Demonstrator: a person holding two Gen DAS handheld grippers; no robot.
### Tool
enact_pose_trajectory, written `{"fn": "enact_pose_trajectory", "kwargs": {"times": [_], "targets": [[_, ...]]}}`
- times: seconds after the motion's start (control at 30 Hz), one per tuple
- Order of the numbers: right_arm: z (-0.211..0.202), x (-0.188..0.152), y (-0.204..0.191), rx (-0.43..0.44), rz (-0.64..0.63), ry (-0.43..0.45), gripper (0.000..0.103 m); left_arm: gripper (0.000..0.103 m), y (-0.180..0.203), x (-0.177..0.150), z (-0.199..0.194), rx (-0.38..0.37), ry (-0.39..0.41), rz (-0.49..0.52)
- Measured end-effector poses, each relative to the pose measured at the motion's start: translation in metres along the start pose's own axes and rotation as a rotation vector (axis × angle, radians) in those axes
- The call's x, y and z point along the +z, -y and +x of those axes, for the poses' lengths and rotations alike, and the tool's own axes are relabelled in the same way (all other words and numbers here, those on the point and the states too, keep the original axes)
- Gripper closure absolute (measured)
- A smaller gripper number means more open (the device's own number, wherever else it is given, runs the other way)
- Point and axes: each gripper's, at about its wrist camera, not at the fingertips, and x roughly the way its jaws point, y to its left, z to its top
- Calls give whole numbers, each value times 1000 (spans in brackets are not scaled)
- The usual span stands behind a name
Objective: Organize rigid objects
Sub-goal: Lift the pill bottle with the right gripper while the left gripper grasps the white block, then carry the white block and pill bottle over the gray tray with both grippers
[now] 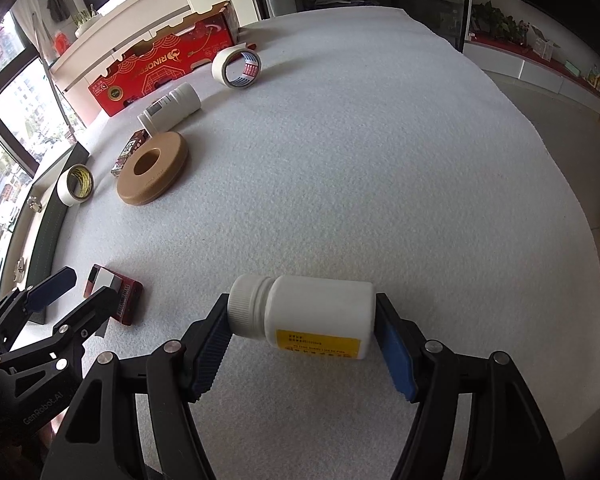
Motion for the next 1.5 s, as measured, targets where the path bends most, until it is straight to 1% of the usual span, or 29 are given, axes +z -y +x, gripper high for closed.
{"fn": "enact_pose_trajectory", "kwargs": {"times": [0.17, 0.27, 0.4, 0.43, 0.47, 0.5, 0.6, 0.63, 0.67, 0.73, 0.8, 0.83, 0.9, 1.17, 1.5], "targets": [[0, 0, 0, 2, 1, 2, 33, 31, 4, -4, 10, 3, -47, 16], [0, 0, 0, -1, 1, 5, 33, 31, 6, -8, 10, 18, -39, 33], [-2, -1, 2, 13, 17, 2, 34, 33, 1, -9, 7, 9, -40, -3], [-2, -2, 2, 15, 20, 1, 34, 51, 0, -9, 4, -1, -21, -5], [-2, -2, 2, 15, 16, 0, 34, 73, 3, -9, -1, -6, 0, 13], [-2, -2, 1, 11, 8, 0, 34, 75, 5, -8, -2, 2, -5, 29], [-2, -2, 0, 5, 1, -3, 34, 75, 6, -9, 0, 24, -4, 42], [-2, -2, 0, 6, 1, -2, 34, 75, 5, -10, 2, 22, -17, 37], [-2, -2, 0, 7, 2, -2, 34, 75, 5, -11, 1, 19, -2, 38], [-2, -2, -1, 6, -4, -3, 34, 75, 5, -11, 1, 17, -6, 43], [-2, -1, -1, 4, -3, -2, 34, 75, 4, -10, 1, 10, -10, 45], [-2, -1, -1, 5, -2, -2, 34, 78, 2, -9, 1, 4, -12, 40], [-2, -1, 1, 14, 11, -4, 34, 78, -2, -8, -2, -20, -16, 16], [-19, 0, -3, 32, -1, 26, 34, 78, -6, -6, -31, -28, 41, -26], [-47, 7, -38, 78, -72, 67, 34, 78, -21, 4, -66, 12, 92, -99]]}}
